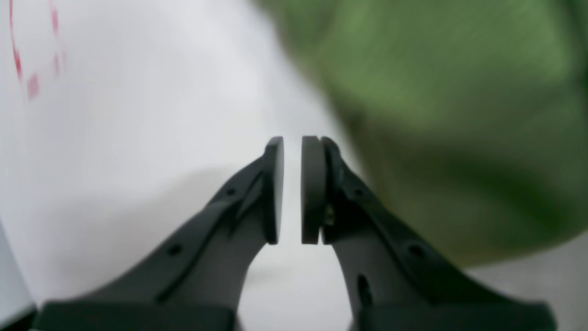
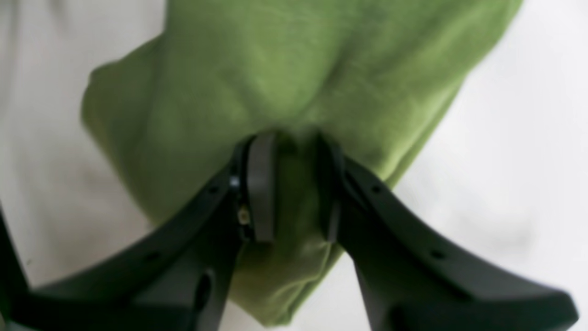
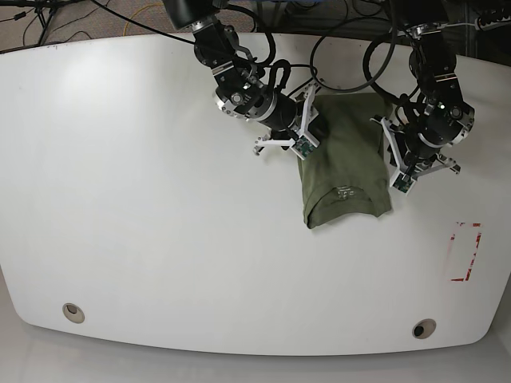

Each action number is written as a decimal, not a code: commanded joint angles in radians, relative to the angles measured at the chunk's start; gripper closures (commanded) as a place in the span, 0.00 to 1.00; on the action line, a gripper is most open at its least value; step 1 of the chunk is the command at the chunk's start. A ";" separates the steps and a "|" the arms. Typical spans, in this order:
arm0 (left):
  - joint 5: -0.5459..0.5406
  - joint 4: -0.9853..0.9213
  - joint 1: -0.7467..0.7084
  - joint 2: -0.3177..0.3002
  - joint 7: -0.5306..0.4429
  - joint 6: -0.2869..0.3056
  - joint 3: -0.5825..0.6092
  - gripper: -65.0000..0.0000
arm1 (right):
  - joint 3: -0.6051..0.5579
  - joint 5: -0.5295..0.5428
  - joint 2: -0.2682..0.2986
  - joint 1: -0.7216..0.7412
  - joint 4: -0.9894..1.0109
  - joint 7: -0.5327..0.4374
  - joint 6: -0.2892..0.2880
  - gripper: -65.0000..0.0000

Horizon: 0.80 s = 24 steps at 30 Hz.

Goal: Layout the t-shirt on the table in an organized manner, then fold the t-shirt properly
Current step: 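Carry the folded shirt with the left gripper to the table edge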

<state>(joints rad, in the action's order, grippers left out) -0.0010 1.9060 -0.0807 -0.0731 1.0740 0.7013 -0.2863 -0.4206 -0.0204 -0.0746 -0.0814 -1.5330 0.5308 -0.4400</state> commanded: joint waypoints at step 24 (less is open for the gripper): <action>0.011 -0.043 0.043 0.226 -0.369 -0.082 0.184 0.92 | 0.435 0.020 0.174 0.004 -0.373 0.084 -0.130 0.79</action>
<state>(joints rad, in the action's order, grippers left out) 0.0093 1.8969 -0.0219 0.1558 0.7975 0.6941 -0.1364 -0.0212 -0.0040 0.0944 -0.0872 -1.8896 0.6220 -0.5480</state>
